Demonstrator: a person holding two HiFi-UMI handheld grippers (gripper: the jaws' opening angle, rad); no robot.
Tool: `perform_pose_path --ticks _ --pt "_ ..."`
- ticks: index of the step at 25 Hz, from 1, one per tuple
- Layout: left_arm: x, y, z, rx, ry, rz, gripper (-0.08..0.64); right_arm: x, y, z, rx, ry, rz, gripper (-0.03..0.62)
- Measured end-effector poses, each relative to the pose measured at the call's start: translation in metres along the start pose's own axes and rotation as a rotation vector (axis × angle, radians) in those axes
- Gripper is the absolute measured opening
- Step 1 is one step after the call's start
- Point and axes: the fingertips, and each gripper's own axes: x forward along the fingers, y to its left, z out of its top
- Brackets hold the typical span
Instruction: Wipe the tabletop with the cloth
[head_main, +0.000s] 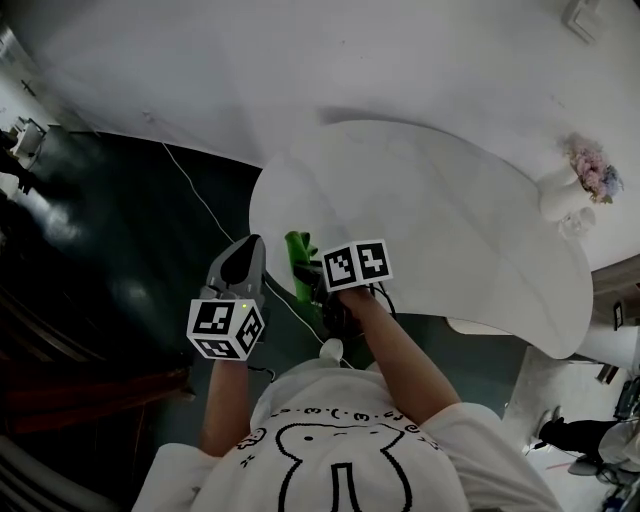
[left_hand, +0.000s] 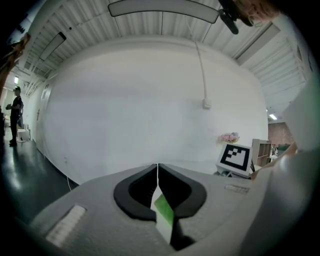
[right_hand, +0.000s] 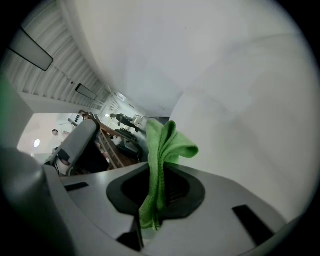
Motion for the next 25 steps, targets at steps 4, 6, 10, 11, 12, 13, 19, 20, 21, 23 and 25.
perform_pose_path --ticks 4,6,10,11,12,13,19,20,21,23,25 --pt "0.013 -0.02 0.007 0.003 -0.01 -0.023 0.02 -0.029 -0.003 0.015 -0.034 -0.063 -0.013 0.043" --pt "0.018 -0.03 0.01 0.004 -0.011 -0.034 0.021 -0.044 -0.004 0.022 -0.053 -0.094 -0.017 0.042" --pt "0.024 -0.046 0.018 0.008 -0.018 -0.053 0.02 -0.07 -0.005 0.031 -0.084 -0.14 -0.036 0.043" --pt "0.027 -0.051 0.02 0.009 -0.02 -0.057 0.021 -0.077 -0.006 0.033 -0.09 -0.149 -0.039 0.043" --pt "0.031 -0.056 0.023 0.01 -0.022 -0.061 0.021 -0.085 -0.008 0.036 -0.095 -0.159 -0.041 0.043" --pt "0.034 -0.061 0.025 0.011 -0.026 -0.065 0.021 -0.093 -0.009 0.038 -0.101 -0.169 -0.044 0.043" --pt "0.051 -0.097 0.041 0.023 -0.05 -0.098 0.021 -0.141 -0.02 0.052 -0.138 -0.246 -0.081 0.043" --pt "0.054 -0.103 0.043 0.028 -0.052 -0.106 0.02 -0.149 -0.022 0.054 -0.139 -0.261 -0.085 0.043" --pt "0.057 -0.11 0.045 0.033 -0.055 -0.113 0.021 -0.157 -0.025 0.057 -0.141 -0.277 -0.09 0.043" --pt "0.063 -0.122 0.05 0.039 -0.063 -0.125 0.02 -0.174 -0.03 0.062 -0.156 -0.308 -0.104 0.043" --pt "0.069 -0.135 0.054 0.042 -0.074 -0.137 0.021 -0.19 -0.035 0.064 -0.173 -0.333 -0.118 0.043"
